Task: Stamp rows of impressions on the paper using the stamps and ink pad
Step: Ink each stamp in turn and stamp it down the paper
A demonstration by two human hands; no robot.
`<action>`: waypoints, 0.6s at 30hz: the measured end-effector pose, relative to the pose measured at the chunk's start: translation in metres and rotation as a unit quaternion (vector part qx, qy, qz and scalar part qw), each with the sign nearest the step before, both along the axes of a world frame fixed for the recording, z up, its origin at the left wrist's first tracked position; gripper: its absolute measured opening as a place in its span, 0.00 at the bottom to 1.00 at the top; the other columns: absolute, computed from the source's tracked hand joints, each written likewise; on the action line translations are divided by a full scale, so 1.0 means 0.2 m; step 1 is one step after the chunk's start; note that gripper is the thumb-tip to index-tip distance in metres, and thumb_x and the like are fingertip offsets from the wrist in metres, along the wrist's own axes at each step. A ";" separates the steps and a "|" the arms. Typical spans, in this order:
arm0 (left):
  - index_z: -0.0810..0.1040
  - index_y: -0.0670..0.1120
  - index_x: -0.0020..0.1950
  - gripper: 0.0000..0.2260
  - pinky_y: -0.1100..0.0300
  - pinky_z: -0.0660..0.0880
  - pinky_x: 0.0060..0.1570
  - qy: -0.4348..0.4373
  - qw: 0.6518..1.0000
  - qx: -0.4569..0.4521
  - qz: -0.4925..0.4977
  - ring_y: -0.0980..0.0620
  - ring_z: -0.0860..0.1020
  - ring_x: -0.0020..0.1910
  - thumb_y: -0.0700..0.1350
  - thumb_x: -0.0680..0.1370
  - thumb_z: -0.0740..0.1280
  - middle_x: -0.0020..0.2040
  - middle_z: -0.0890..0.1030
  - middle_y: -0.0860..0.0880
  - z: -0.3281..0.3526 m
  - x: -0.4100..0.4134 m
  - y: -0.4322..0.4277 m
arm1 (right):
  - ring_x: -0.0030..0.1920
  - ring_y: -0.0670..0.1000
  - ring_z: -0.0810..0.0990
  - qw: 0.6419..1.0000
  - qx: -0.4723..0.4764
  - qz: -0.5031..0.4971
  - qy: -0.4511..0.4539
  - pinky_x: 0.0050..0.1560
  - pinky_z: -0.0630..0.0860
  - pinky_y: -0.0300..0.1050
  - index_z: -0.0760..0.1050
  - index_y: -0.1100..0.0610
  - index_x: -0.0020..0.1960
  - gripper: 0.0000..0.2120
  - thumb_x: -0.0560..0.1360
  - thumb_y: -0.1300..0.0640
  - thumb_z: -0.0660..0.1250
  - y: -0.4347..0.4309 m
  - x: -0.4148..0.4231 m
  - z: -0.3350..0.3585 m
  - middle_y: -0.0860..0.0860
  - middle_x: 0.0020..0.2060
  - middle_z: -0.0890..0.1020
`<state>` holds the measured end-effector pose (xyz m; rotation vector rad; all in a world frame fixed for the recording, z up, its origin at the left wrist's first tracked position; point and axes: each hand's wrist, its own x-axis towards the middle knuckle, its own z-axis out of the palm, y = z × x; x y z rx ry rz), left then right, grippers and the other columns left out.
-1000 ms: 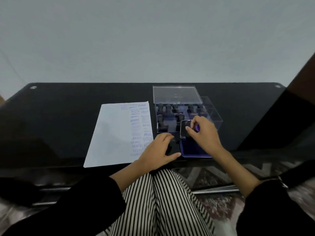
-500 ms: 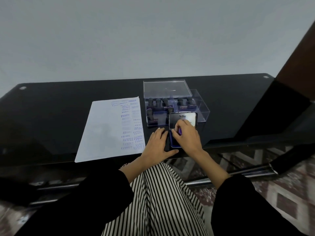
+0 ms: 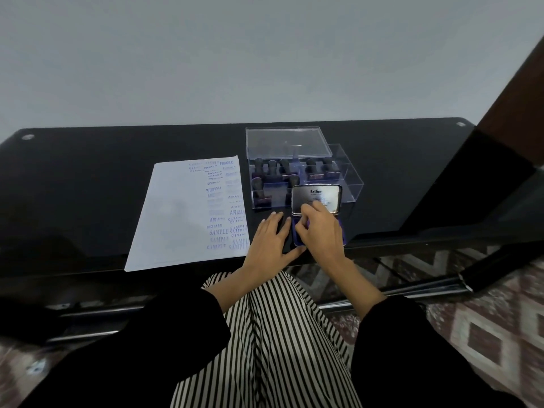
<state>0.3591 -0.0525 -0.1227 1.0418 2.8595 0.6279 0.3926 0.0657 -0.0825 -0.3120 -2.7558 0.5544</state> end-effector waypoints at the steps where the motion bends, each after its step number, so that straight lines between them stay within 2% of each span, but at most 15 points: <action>1: 0.52 0.43 0.77 0.32 0.56 0.43 0.75 0.001 1.000 0.001 0.000 0.48 0.48 0.77 0.59 0.79 0.57 0.77 0.52 0.44 0.00 0.00 0.00 | 0.37 0.51 0.70 1.000 0.003 0.005 -0.003 0.35 0.65 0.43 0.63 0.57 0.39 0.10 0.75 0.61 0.63 0.01 -0.01 0.00 0.51 0.40 0.68; 4: 0.53 0.43 0.77 0.32 0.56 0.42 0.75 0.010 1.000 0.004 -0.003 0.48 0.49 0.77 0.59 0.79 0.57 0.77 0.53 0.44 -0.01 -0.01 0.00 | 0.36 0.50 0.68 0.999 0.023 0.024 -0.010 0.28 0.58 0.40 0.63 0.57 0.38 0.10 0.75 0.61 0.63 0.02 -0.05 0.02 0.51 0.38 0.67; 6: 0.53 0.43 0.77 0.32 0.57 0.43 0.75 0.009 1.000 0.007 -0.004 0.48 0.49 0.77 0.59 0.79 0.57 0.77 0.53 0.44 -0.01 -0.01 0.00 | 0.37 0.50 0.67 0.999 0.031 0.030 -0.013 0.27 0.55 0.36 0.64 0.57 0.38 0.10 0.75 0.60 0.63 0.02 -0.07 0.03 0.51 0.38 0.67; 13: 0.53 0.44 0.77 0.32 0.57 0.42 0.74 0.015 1.000 -0.002 -0.005 0.48 0.48 0.77 0.59 0.79 0.56 0.77 0.53 0.44 -0.02 -0.02 0.00 | 0.36 0.49 0.68 0.997 0.062 0.039 -0.014 0.27 0.54 0.35 0.64 0.56 0.38 0.10 0.75 0.59 0.63 0.04 -0.09 0.03 0.49 0.37 0.68; 18: 0.53 0.44 0.76 0.32 0.57 0.41 0.74 0.010 1.000 0.008 -0.002 0.49 0.48 0.77 0.59 0.79 0.56 0.77 0.52 0.44 -0.02 -0.01 0.00 | 0.33 0.50 0.67 0.998 0.039 0.034 0.036 0.26 0.56 0.34 0.62 0.56 0.37 0.12 0.73 0.63 0.65 0.03 -0.03 -0.02 0.50 0.35 0.67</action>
